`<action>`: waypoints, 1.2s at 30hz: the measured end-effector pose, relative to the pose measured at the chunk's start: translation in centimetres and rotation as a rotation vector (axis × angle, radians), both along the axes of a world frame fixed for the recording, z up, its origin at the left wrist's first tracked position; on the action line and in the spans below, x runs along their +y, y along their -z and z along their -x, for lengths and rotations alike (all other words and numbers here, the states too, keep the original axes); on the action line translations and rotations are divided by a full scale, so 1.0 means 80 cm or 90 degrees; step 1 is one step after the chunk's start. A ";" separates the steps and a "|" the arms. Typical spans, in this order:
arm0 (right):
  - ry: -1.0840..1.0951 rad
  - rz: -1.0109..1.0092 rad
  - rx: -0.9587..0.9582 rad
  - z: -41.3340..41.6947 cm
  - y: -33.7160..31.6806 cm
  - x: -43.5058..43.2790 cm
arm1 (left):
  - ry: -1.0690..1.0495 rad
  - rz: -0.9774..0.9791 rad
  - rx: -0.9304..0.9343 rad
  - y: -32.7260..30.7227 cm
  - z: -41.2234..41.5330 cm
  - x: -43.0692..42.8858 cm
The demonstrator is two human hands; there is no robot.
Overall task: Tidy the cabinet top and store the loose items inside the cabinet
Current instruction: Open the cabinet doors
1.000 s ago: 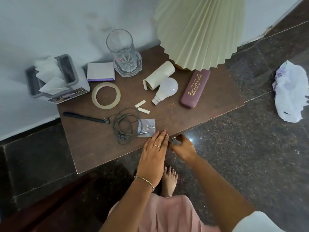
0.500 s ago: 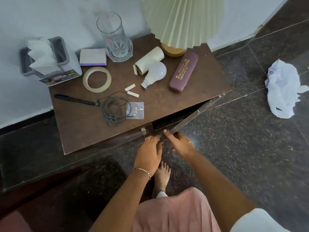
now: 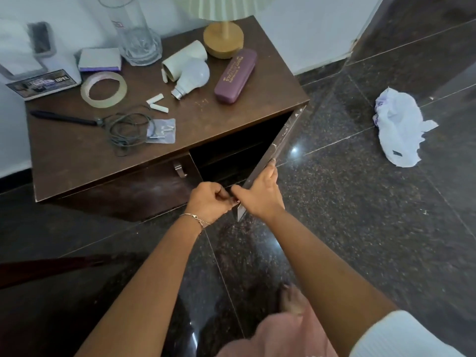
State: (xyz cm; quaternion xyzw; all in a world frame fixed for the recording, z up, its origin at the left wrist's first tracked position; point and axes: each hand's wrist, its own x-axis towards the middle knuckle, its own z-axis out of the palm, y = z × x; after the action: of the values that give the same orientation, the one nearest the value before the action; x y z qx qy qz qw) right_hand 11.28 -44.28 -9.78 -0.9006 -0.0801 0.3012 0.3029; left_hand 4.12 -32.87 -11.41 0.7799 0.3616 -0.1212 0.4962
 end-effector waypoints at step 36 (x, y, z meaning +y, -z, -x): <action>-0.214 0.110 -0.320 -0.122 0.017 -0.224 | 0.203 0.343 -0.196 0.058 -0.145 -0.269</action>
State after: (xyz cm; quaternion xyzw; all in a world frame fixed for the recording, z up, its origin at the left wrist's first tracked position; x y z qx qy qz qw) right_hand 21.03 -62.17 -11.11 -0.9434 -0.2742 0.1210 0.1419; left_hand 15.74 -54.42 -16.08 0.6770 0.1111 -0.1693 0.7076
